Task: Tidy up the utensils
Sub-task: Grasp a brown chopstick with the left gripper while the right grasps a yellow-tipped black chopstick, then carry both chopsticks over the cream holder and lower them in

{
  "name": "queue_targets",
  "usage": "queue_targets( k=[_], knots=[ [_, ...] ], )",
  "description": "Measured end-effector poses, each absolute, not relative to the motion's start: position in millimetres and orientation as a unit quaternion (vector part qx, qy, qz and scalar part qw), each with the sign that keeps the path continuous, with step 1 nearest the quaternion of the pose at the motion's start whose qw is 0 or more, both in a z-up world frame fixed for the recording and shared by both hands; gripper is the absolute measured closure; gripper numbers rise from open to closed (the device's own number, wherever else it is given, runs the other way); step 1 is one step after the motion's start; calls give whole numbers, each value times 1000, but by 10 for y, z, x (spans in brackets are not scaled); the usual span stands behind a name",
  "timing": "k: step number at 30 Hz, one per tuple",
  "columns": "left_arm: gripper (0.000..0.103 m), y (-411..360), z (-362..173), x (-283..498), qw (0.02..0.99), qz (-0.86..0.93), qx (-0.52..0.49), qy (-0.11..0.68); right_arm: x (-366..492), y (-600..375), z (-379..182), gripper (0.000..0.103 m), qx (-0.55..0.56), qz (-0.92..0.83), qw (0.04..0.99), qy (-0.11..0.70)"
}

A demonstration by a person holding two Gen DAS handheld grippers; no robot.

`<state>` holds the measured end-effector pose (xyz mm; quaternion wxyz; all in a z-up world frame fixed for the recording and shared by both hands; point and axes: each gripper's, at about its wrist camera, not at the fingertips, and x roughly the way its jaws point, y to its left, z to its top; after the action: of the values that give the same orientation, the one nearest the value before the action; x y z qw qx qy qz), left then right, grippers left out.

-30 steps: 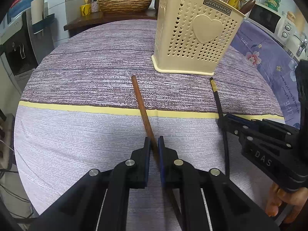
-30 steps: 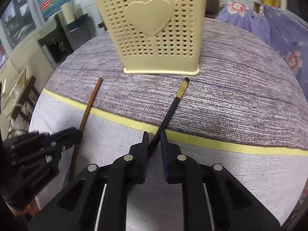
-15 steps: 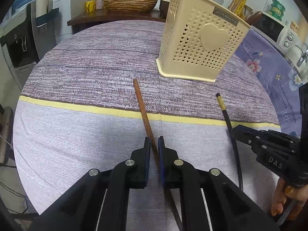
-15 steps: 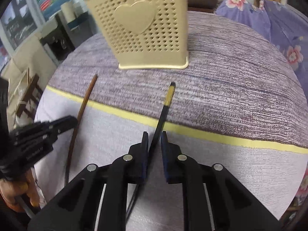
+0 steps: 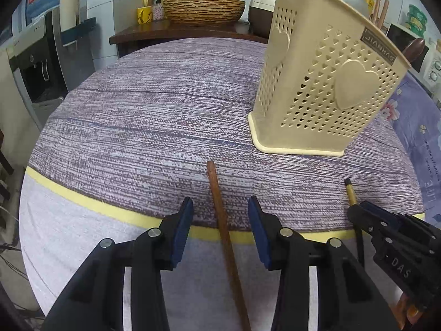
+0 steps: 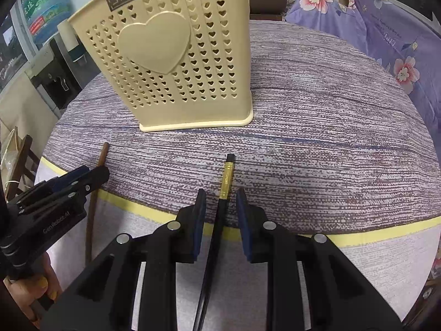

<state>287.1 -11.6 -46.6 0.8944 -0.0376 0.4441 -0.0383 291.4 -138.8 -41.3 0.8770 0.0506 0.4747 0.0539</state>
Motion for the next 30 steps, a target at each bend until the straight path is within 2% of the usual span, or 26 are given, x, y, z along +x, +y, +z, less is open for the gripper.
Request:
queue_targets(
  k=[2, 6, 8, 10, 21, 26, 30],
  knots=[
    [65, -142, -471, 2896, 896, -33, -30, 442, 2937, -1380, -417, 79, 48, 49, 879, 471],
    [77, -158, -474, 2914, 898, -26, -19, 439, 2983, -1292, -424, 80, 25, 41, 884, 465],
    [85, -155, -474, 2928, 898, -27, -17, 440, 2995, -1266, -435, 83, 16, 38, 886, 462],
    [93, -135, -473, 2957, 897, -26, -18, 440, 3011, -1279, -437, 92, 15, 33, 888, 459],
    [94, -92, -426, 2970, 900, -37, -38, 432, 3056, -1482, -416, 94, 86, 71, 882, 458],
    [94, 23, -144, 2816, 909, -69, -80, 404, 2924, -1554, -205, 94, 114, 99, 891, 429],
    [95, 78, 277, 2600, 925, -88, -91, 357, 2742, -1640, 162, 95, 116, 118, 908, 384]
  ],
)
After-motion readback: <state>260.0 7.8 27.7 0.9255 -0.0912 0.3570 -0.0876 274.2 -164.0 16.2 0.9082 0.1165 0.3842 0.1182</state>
